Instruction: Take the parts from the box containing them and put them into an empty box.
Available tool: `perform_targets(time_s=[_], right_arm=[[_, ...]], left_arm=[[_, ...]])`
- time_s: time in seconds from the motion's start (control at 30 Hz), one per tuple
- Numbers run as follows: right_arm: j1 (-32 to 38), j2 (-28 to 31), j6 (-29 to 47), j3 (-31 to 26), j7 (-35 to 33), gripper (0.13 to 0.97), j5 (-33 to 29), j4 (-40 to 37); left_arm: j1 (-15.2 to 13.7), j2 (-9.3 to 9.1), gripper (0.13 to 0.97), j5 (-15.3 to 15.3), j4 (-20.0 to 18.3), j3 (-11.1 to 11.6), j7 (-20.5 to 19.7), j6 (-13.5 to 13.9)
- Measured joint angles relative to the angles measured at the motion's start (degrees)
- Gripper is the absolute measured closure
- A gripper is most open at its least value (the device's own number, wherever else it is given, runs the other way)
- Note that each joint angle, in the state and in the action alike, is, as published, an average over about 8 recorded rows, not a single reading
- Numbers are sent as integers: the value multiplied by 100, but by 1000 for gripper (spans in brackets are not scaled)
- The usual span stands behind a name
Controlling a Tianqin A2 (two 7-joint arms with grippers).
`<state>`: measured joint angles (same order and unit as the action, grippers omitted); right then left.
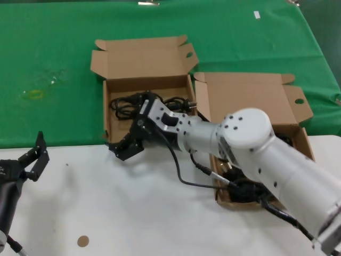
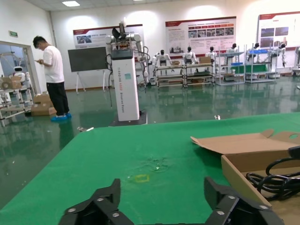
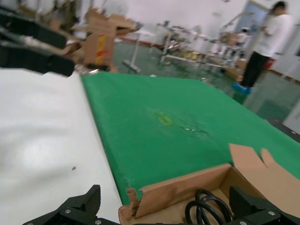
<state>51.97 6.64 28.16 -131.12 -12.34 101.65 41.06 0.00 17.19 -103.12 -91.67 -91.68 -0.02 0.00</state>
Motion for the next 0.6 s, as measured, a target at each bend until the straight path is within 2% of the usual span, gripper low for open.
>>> perform_targets(time_s=[0.07, 0.2, 0.47, 0.6], right_arm=[[-226, 46, -122, 171, 54, 129, 7, 220], [-679, 137, -368, 513, 161, 129, 20, 658], [-1579, 321, -855, 1199, 375, 129, 45, 1538], [-2033, 413, -1103, 1543, 483, 129, 58, 1979]], left_arm=[[0, 0, 497, 0, 0, 0, 0, 0], [0, 0, 497, 0, 0, 0, 0, 0], [0, 0, 303, -1, 0, 0, 0, 0], [0, 0, 258, -1, 0, 0, 2, 0]])
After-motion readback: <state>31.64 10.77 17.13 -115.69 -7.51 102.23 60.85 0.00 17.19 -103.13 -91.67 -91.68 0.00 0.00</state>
